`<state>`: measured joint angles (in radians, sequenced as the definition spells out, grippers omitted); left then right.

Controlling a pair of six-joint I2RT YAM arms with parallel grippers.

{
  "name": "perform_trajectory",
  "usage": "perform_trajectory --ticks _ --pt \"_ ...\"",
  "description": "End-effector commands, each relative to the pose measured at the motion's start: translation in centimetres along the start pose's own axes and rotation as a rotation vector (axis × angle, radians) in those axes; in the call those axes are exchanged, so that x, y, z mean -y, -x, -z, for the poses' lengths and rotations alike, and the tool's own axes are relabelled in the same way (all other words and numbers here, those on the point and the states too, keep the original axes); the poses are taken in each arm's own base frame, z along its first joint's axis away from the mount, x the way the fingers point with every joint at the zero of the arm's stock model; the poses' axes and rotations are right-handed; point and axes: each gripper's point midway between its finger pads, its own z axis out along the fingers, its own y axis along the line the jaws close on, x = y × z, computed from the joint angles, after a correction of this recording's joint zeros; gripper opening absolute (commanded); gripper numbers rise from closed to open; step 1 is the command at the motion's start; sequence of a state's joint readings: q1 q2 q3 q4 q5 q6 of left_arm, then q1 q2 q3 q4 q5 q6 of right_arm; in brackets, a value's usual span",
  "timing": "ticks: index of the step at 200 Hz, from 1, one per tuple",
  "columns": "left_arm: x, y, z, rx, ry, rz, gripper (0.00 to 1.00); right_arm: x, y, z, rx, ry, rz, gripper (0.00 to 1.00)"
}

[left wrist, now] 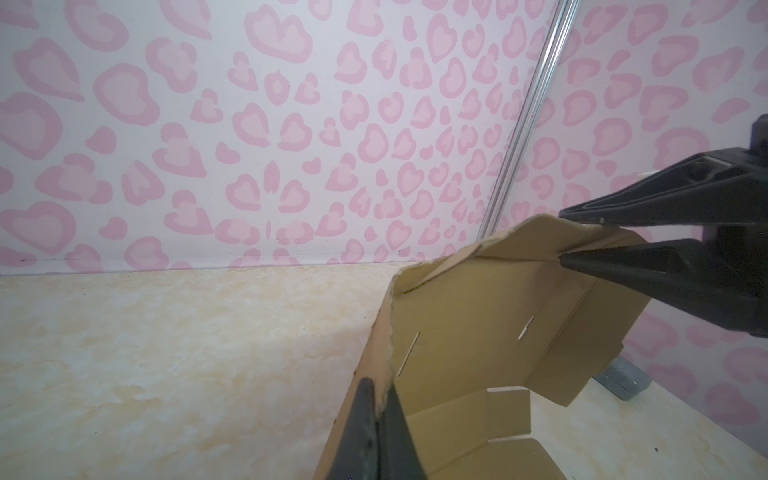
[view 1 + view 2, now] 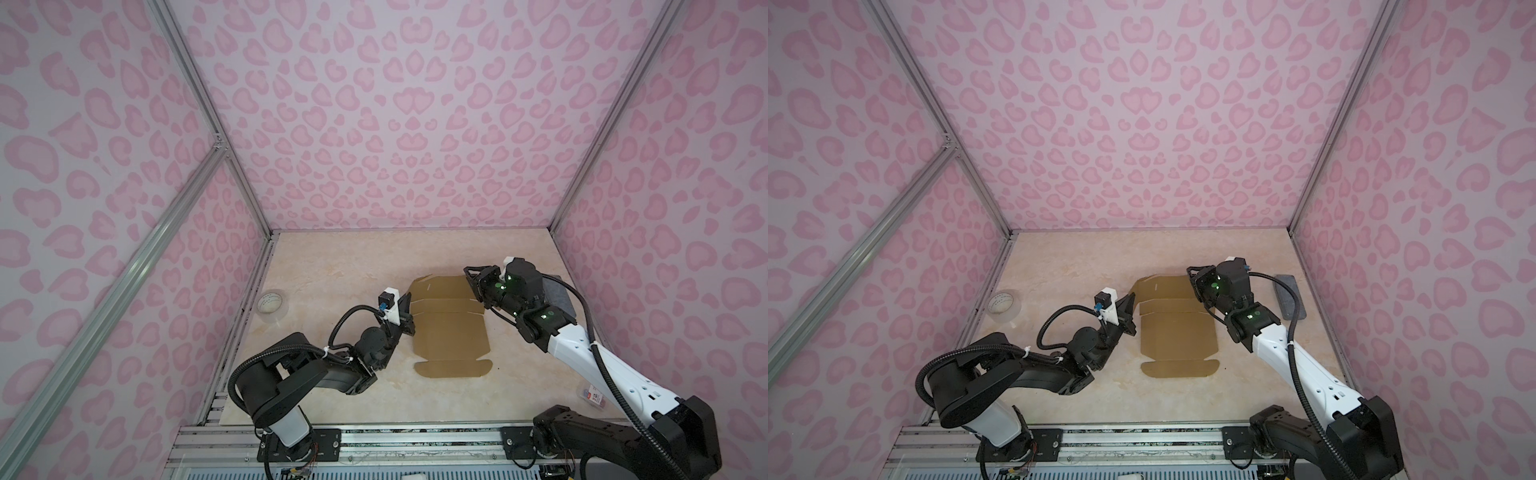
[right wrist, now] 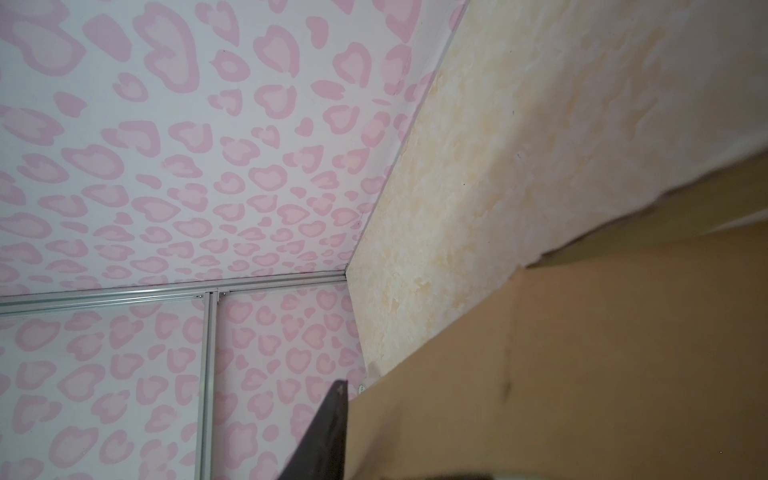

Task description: Fold the paper box

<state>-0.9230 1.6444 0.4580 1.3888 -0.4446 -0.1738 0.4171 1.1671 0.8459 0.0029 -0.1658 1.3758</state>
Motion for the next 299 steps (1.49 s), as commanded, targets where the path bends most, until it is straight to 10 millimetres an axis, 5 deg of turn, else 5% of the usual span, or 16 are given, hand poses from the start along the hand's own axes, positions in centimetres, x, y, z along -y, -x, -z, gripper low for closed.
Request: perform_trajectory --ticks 1,143,197,299 --pt "0.1 1.0 0.2 0.052 0.001 0.032 0.03 0.0 -0.2 -0.3 -0.004 0.014 0.009 0.28" --pt "-0.1 -1.5 1.4 -0.002 -0.025 0.008 0.03 1.9 -0.4 -1.3 -0.006 -0.002 0.024 0.00" --pt "-0.7 -3.3 2.0 -0.034 -0.011 -0.012 0.03 2.9 -0.9 -1.1 -0.023 0.007 0.040 0.00" --pt "-1.6 -1.5 2.3 -0.004 0.044 -0.111 0.35 6.7 -0.6 0.1 -0.026 0.053 0.039 0.00"
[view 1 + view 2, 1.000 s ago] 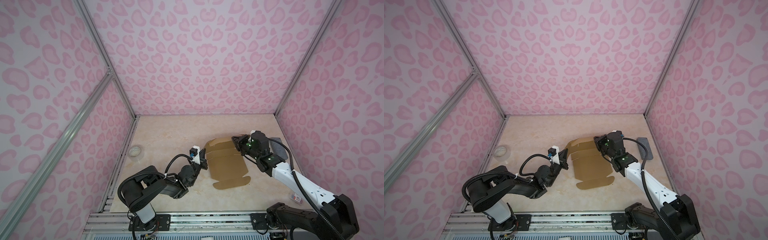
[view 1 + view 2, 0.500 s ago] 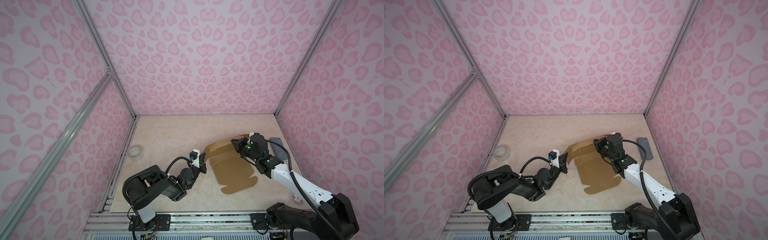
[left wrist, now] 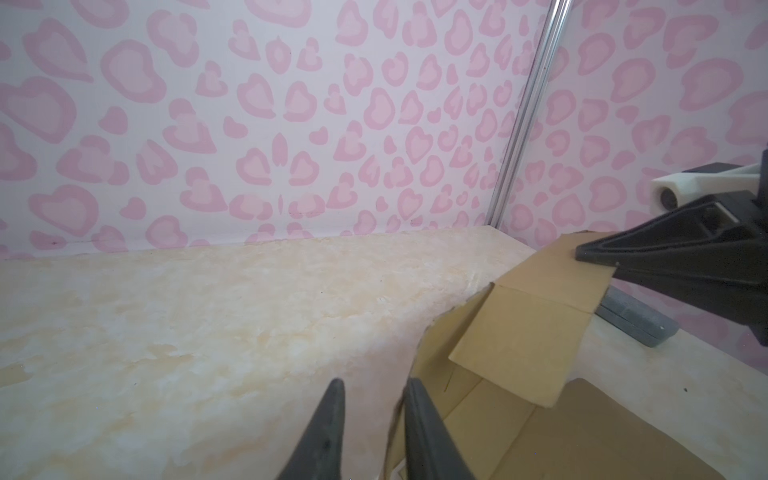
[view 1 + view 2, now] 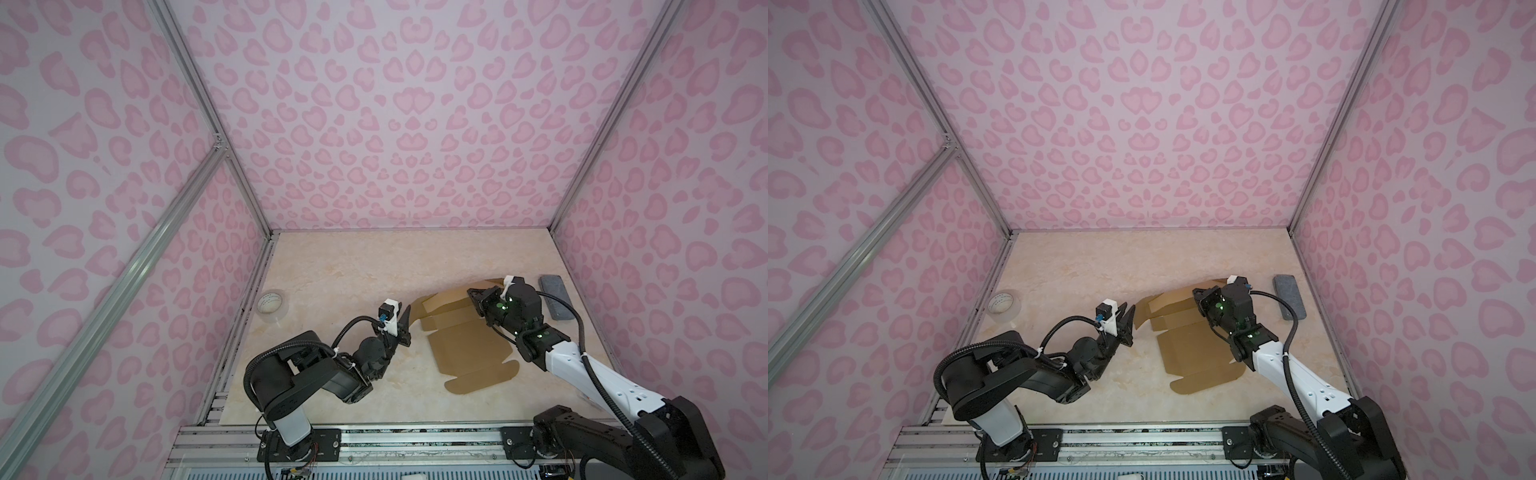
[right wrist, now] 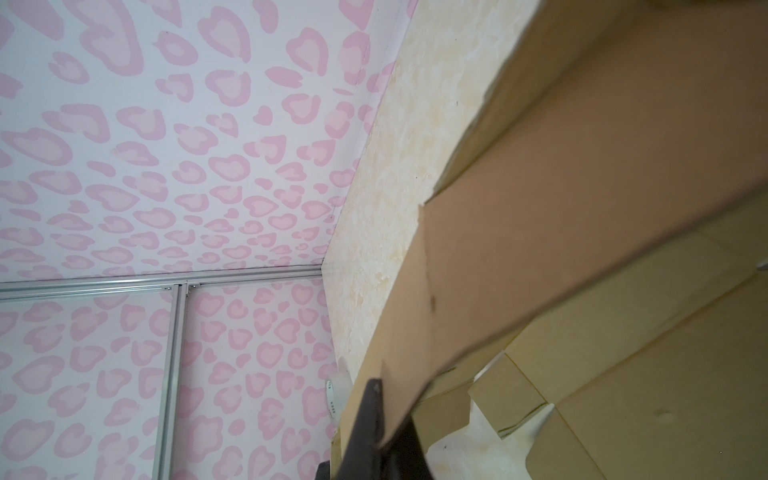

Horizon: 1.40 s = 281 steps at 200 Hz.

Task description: Fold the paper box

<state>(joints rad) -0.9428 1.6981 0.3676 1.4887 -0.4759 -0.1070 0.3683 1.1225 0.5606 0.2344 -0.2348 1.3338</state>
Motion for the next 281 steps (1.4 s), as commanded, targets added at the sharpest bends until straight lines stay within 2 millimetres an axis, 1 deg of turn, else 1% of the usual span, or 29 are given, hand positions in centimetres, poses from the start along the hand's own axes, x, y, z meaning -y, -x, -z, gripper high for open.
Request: perform_trajectory --ticks 1,9,11,19,24,37,55,75,84,92,109,122,135,144,158,191,204,230,261,281 --pt "-0.6 1.2 0.4 0.033 0.030 -0.026 0.35 -0.2 0.1 0.4 0.000 0.055 0.018 0.00" --pt "-0.8 1.5 0.5 0.038 0.035 -0.025 0.35 0.1 0.3 0.6 0.006 0.054 0.018 0.00" --pt "-0.8 1.6 0.6 0.039 0.034 -0.025 0.39 0.1 0.2 0.7 0.005 0.053 0.020 0.00" --pt "-0.8 2.0 0.8 0.047 0.034 -0.021 0.41 0.3 0.2 0.9 0.007 0.049 0.027 0.00" --pt "-0.9 2.2 0.9 0.048 0.033 -0.020 0.44 0.3 0.2 1.0 0.007 0.048 0.037 0.00" --pt "-1.1 2.8 1.3 0.055 0.037 -0.018 0.45 0.6 0.3 1.4 0.010 0.029 0.063 0.00" --pt "-1.9 3.4 1.5 0.057 0.083 -0.041 0.45 0.9 0.3 1.8 0.016 0.016 0.094 0.00" --pt "-2.3 3.9 1.0 0.058 0.130 -0.112 0.45 1.1 0.3 1.9 0.007 0.009 0.120 0.00" --pt "-2.9 4.0 0.7 0.060 0.168 -0.134 0.46 1.1 0.2 1.9 -0.001 0.013 0.130 0.00" --pt "-3.6 4.1 0.4 0.062 0.198 -0.135 0.52 1.1 0.2 1.9 -0.009 0.018 0.134 0.00" --pt "-4.3 3.7 -0.2 0.043 0.187 -0.125 0.53 1.0 0.2 1.8 -0.024 0.051 0.129 0.00" --pt "-3.9 2.8 -0.7 0.010 0.122 -0.124 0.55 1.0 0.3 1.8 -0.037 0.060 0.127 0.00" --pt "-3.4 2.0 -0.8 -0.013 0.074 -0.153 0.56 1.2 0.2 1.5 -0.061 0.062 0.118 0.00" --pt "-2.9 1.2 -0.7 -0.034 0.037 -0.206 0.56 1.3 0.1 1.3 -0.085 0.064 0.112 0.00" --pt "-2.7 0.1 -0.7 -0.064 0.011 -0.293 0.56 1.5 0.2 1.2 -0.106 0.055 0.109 0.00" --pt "-2.5 -1.5 -0.7 -0.100 -0.021 -0.445 0.55 2.1 0.5 1.4 -0.130 -0.015 0.158 0.00" --pt "-2.4 -1.5 -0.9 -0.095 -0.022 -0.435 0.55 2.2 0.4 1.4 -0.146 -0.032 0.185 0.00" --pt "-0.2 -2.3 -1.1 -0.113 -0.143 -0.395 0.54 2.5 0.2 1.3 -0.168 -0.041 0.204 0.00" --pt "1.5 -3.3 -0.7 -0.137 -0.245 -0.366 0.53 2.6 -0.4 0.9 -0.206 -0.017 0.206 0.00" --pt "2.5 -4.0 -0.2 -0.140 -0.301 -0.399 0.51 2.7 -0.5 0.9 -0.218 -0.018 0.221 0.00"
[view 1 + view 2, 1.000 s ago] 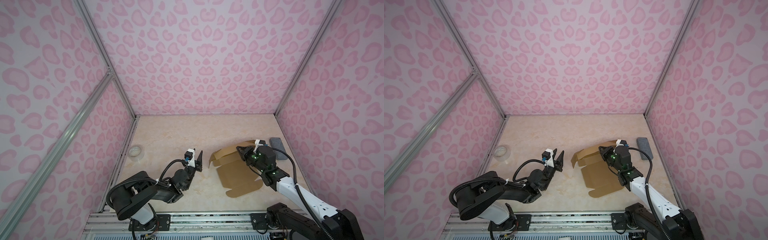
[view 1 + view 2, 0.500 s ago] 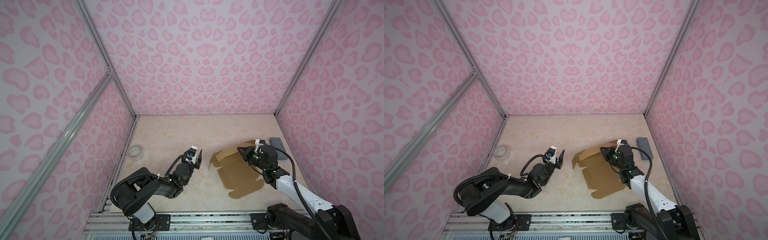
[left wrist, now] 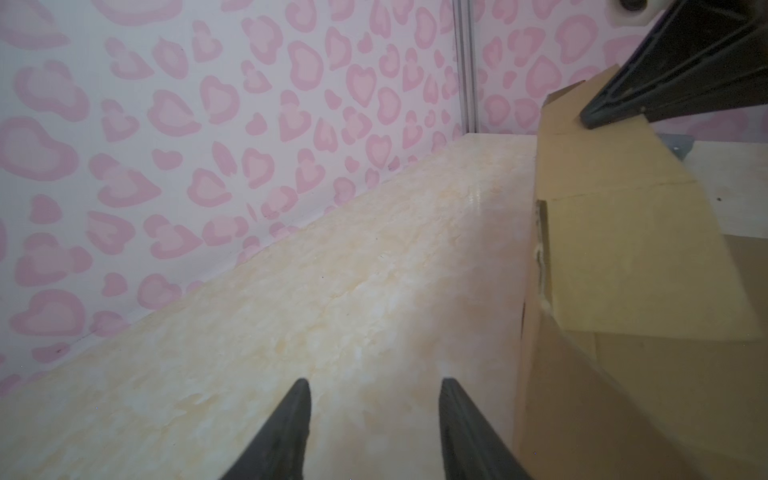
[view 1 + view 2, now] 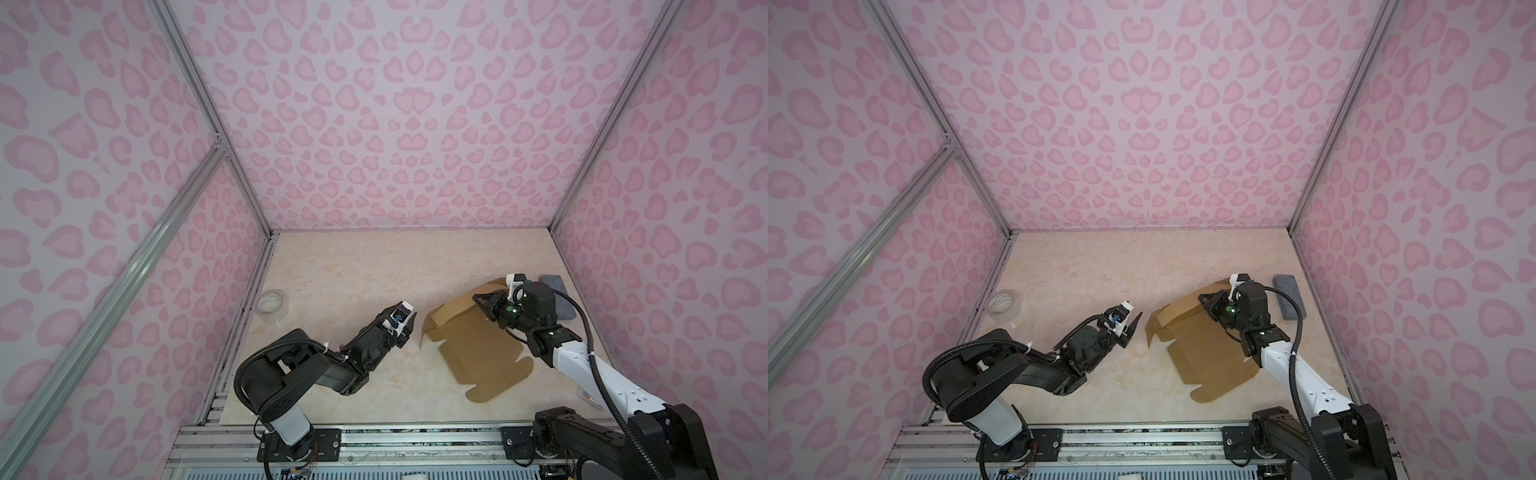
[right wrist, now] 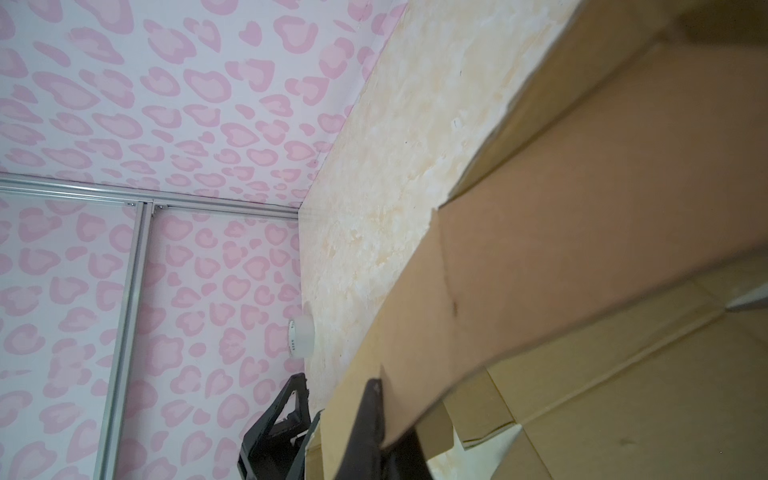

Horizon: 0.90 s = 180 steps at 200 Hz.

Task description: Fold the paper box

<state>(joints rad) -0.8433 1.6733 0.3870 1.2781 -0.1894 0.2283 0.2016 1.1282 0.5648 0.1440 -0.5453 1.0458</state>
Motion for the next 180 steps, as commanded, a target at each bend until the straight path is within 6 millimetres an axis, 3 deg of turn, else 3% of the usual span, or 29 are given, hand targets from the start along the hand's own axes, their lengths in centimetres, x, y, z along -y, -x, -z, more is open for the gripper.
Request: perform_trajectory --ticks 1,119,180 --pt "2.0 0.2 0.2 0.025 -0.101 -0.025 0.51 0.7 -0.9 -0.2 -0.047 -0.016 0.028 0.00" --pt "5.1 -0.2 -0.1 0.020 -0.217 -0.132 0.50 -0.4 -1.4 0.0 -0.090 0.045 0.109 0.00" --pt "6.6 -0.1 0.9 0.017 -0.244 -0.176 0.50 -3.0 -1.0 0.7 -0.067 0.153 0.161 0.00"
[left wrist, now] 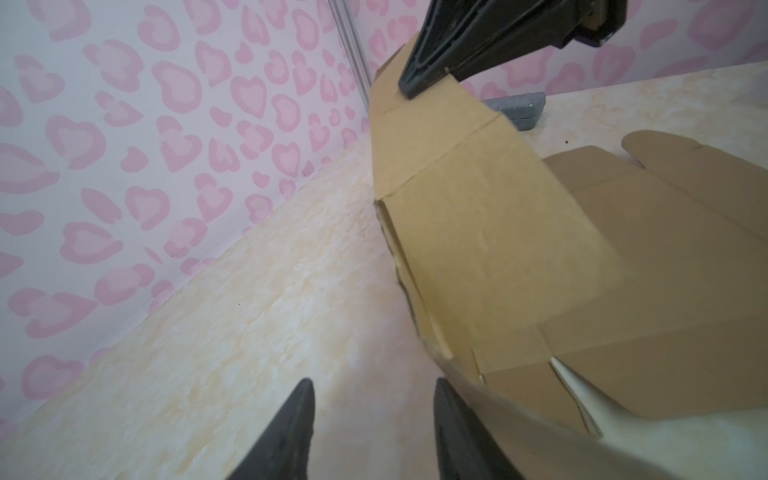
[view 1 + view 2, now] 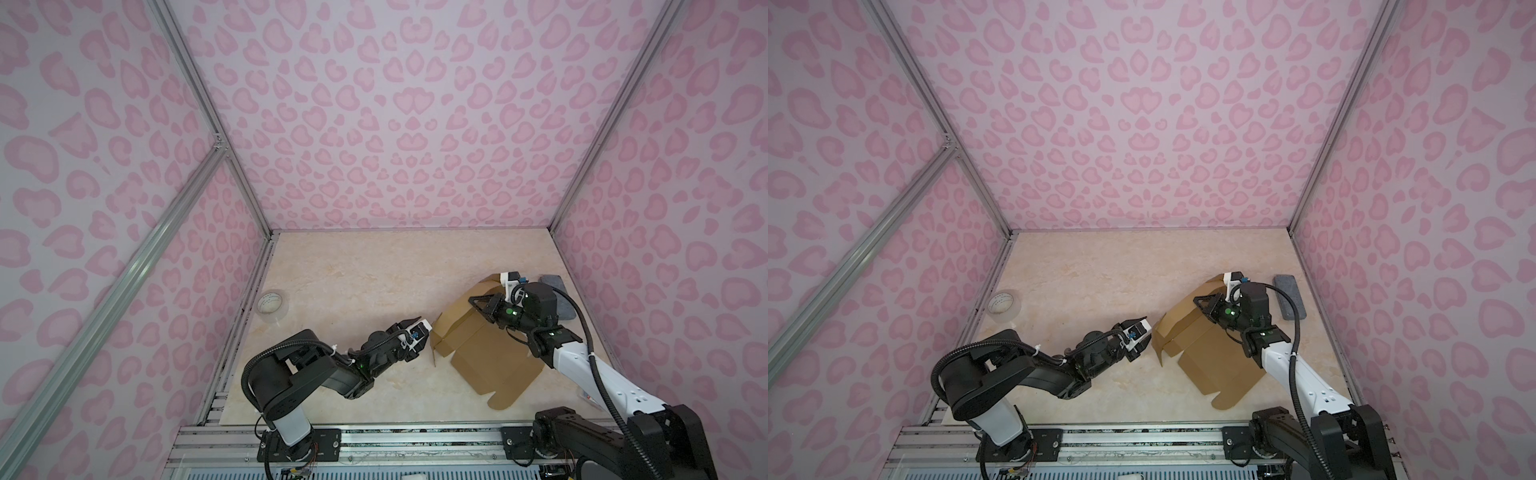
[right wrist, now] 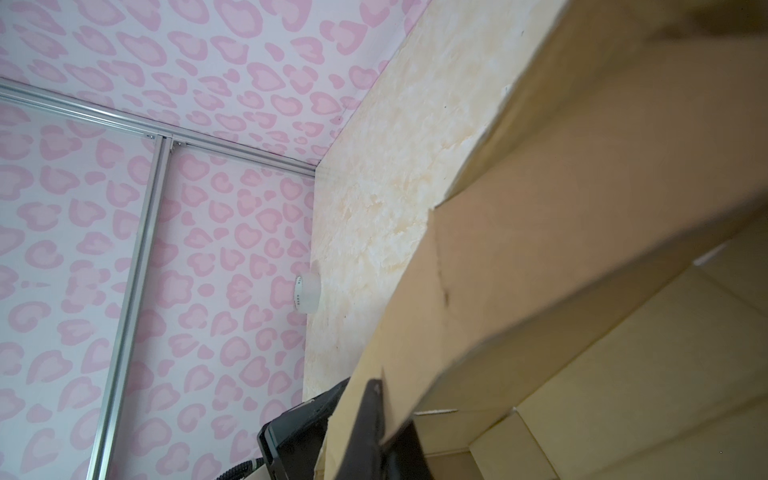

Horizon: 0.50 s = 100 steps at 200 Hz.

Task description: Fold the paper box

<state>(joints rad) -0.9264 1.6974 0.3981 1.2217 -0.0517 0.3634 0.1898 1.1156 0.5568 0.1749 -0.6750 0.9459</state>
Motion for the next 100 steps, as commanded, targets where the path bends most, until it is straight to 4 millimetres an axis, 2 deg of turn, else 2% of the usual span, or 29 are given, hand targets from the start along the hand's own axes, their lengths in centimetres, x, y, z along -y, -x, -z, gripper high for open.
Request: perform_trajectory --ticks 1,58,100 --pt "0.4 0.5 0.2 0.016 -0.013 -0.024 0.50 -1.5 0.5 0.2 0.016 0.058 0.051 0.00" --pt "1.0 0.8 0.6 0.019 -0.024 -0.031 0.50 -3.5 1.4 1.0 0.056 0.121 0.084 0.00" --pt "0.5 0.9 0.2 0.019 0.001 -0.034 0.50 -3.7 1.4 0.9 0.052 0.145 0.068 0.00"
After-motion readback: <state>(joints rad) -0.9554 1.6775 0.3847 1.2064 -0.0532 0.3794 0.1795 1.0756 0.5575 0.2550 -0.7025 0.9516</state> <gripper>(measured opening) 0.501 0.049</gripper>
